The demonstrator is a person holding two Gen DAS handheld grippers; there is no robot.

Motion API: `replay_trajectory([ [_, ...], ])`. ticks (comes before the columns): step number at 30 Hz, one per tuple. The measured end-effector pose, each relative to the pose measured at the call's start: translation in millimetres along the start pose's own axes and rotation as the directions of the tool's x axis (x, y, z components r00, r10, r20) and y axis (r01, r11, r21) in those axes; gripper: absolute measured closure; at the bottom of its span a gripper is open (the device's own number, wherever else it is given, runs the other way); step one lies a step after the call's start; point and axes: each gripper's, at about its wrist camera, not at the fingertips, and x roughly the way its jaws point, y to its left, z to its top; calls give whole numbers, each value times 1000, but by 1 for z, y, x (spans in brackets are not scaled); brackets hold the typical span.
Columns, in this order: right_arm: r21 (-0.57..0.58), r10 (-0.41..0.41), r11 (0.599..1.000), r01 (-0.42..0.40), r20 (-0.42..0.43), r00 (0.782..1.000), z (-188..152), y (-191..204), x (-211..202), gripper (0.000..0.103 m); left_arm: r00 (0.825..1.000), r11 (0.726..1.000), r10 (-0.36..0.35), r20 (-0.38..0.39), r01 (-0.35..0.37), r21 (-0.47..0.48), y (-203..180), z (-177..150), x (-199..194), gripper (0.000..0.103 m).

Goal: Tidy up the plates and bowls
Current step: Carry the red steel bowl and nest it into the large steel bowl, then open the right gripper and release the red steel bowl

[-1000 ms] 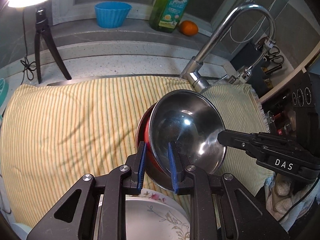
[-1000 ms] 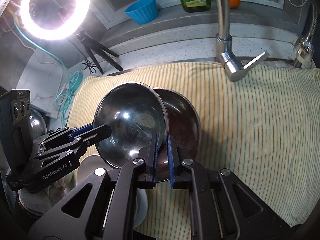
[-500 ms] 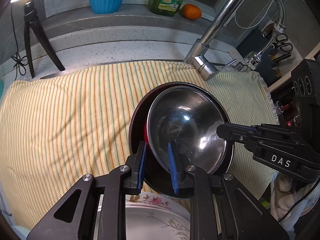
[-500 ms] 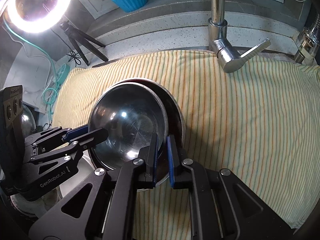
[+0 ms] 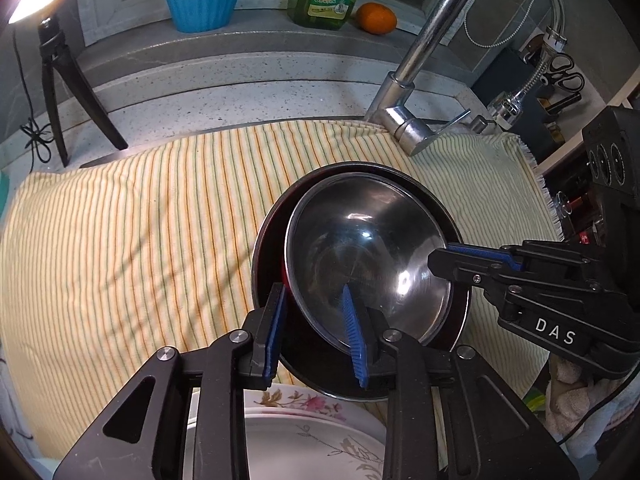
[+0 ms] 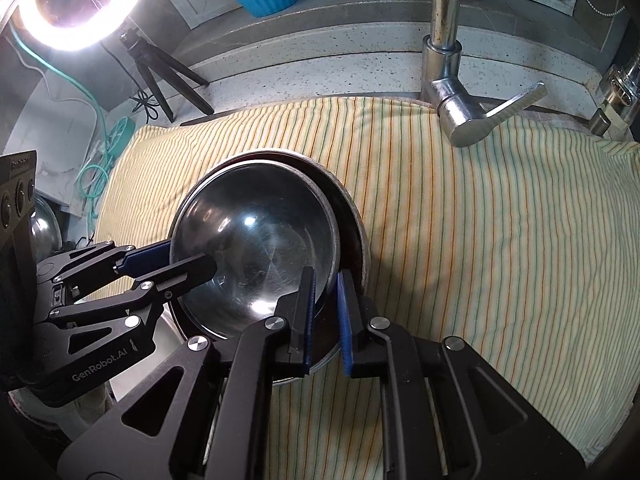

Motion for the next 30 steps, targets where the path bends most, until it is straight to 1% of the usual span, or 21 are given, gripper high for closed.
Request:
replay_trajectory([
  [2,-4,2,1000,-2,1,1000,-1,0,0,91,1000,1000,-15,-4,15,2,-1,0,0,65],
  [4,-9,8,1000,-8,3,1000,-1,1,0,89,1000,1000,-23,2,23,3,-2,-1,-1,62],
  [5,-14,6,1000,-6,7,1000,-1,2,-1,84,1000,1000,-22,7,22,4,-2,-1,-2,60],
  [6,-20,4,1000,-4,14,1000,-2,3,-3,77,1000,1000,-24,9,24,6,-3,-1,-3,58],
  [7,-26,6,1000,-5,26,1000,-2,5,-5,73,1000,1000,-28,13,28,7,-4,-1,-4,54],
  [8,-31,11,999,-10,34,999,-2,6,-7,65,999,1000,-27,18,27,6,-4,-1,-6,53],
  [10,-41,7,999,-4,55,998,-3,9,-14,61,999,1000,-19,29,19,-1,-3,0,-11,50],
  [11,-46,-3,999,6,66,998,-3,10,-17,55,999,1000,-19,34,19,-6,-2,0,-13,47],
  [12,-50,-9,999,13,80,997,-3,10,-20,46,999,1000,-15,38,15,-12,0,0,-16,43],
  [13,-47,-10,999,14,94,995,-3,9,-24,41,999,1000,-5,43,6,-21,2,0,-20,37],
  [14,-40,-11,999,15,104,994,-3,8,-27,36,999,1000,0,49,1,-24,3,-1,-23,34],
  [17,-13,-3,1000,5,134,991,-2,2,-38,34,997,999,11,77,-8,-39,11,-3,-35,34],
  [21,6,9,1000,-11,167,986,-4,-1,-51,25,994,997,22,110,-13,-80,27,-10,-55,32],
  [25,2,23,1000,-24,194,981,-7,5,-62,18,986,991,62,157,-43,-123,44,-24,-79,30],
  [28,-16,38,999,-36,212,977,-10,14,-69,15,980,984,82,182,-51,-169,59,-38,-95,24],
  [30,-38,48,998,-40,222,974,-14,22,-72,10,976,978,100,196,-60,-198,68,-48,-106,24],
])
